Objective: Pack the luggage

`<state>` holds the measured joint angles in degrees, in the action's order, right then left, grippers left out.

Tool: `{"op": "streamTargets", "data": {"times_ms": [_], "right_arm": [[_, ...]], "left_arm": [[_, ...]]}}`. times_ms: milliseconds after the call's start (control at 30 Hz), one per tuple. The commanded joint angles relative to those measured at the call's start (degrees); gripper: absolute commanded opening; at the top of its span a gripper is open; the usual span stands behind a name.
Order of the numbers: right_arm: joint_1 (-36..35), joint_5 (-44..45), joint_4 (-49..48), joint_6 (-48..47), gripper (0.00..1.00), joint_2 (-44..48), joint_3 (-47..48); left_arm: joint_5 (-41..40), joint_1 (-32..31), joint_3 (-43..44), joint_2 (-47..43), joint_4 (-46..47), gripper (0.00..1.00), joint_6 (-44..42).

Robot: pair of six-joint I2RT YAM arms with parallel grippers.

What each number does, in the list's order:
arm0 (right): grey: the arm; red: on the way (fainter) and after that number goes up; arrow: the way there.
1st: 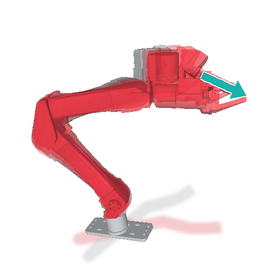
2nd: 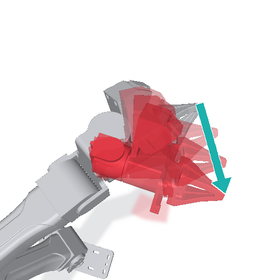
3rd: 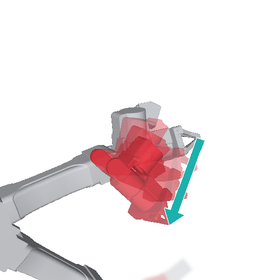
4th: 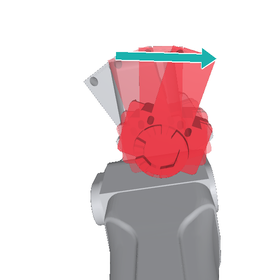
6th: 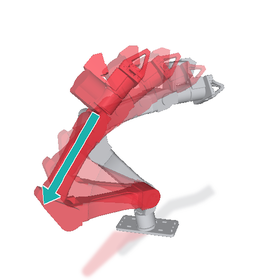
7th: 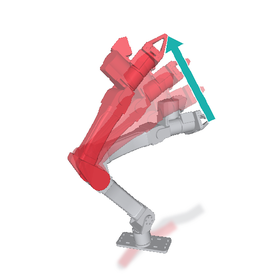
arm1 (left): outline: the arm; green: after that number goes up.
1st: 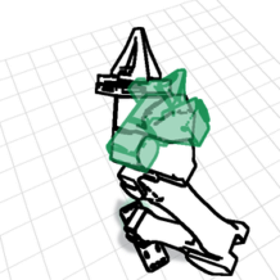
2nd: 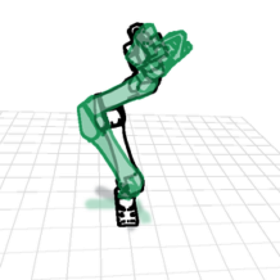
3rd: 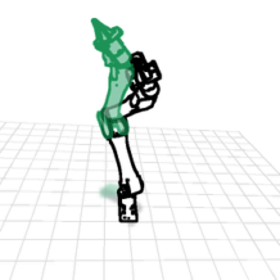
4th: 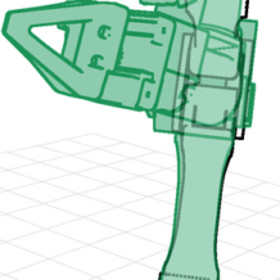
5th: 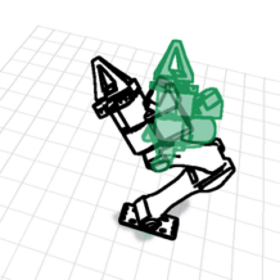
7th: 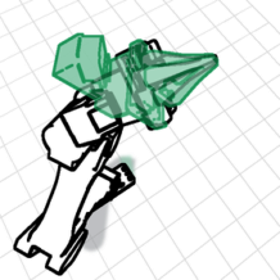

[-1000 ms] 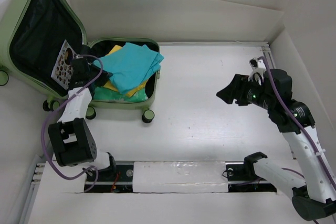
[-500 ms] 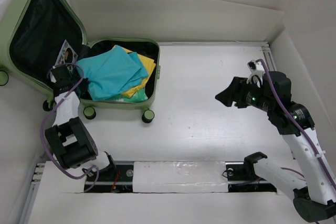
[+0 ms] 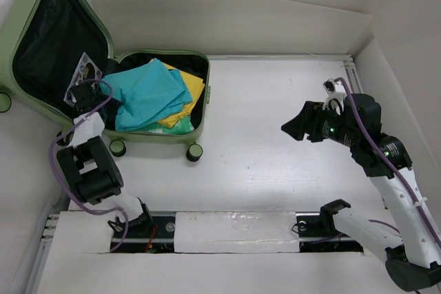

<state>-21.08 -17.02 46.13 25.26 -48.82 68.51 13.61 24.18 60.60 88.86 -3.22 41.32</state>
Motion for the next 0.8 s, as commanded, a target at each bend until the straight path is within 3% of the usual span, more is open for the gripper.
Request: {"op": "streamTargets", "data": {"times_ms": [0,233,400,467,533,767], "right_arm": [[-0.9,-0.8,-2.8,-0.3,0.71,0.2,0.4],[-1.9,-0.3,-2.8,-0.3,0.71,0.2,-0.1],[-1.9,1.2,-1.7,-0.3,0.72,0.8,0.4],[-1.9,2.0,-1.7,-0.3,0.72,0.8,0.4],[-1.9,2.0,-1.7,-0.3,0.77,1.4,0.9],[-2.5,0.1,-1.2,-0.3,0.85,3.8,-0.2]], "left_arm": [[3.0,-1.0,3.3,3.3,2.4,0.29,-0.8],[2.2,-7.9,21.4,12.4,-2.5,0.31,-2.7],[0.9,-10.0,24.7,15.2,-4.4,0.35,-1.7],[0.2,-10.0,23.3,12.5,-4.4,0.52,-1.1],[-1.1,-10.0,22.6,10.3,-6.2,0.62,-2.6],[-12.4,-10.0,18.8,-7.7,-15.0,0.65,-4.0]]}}
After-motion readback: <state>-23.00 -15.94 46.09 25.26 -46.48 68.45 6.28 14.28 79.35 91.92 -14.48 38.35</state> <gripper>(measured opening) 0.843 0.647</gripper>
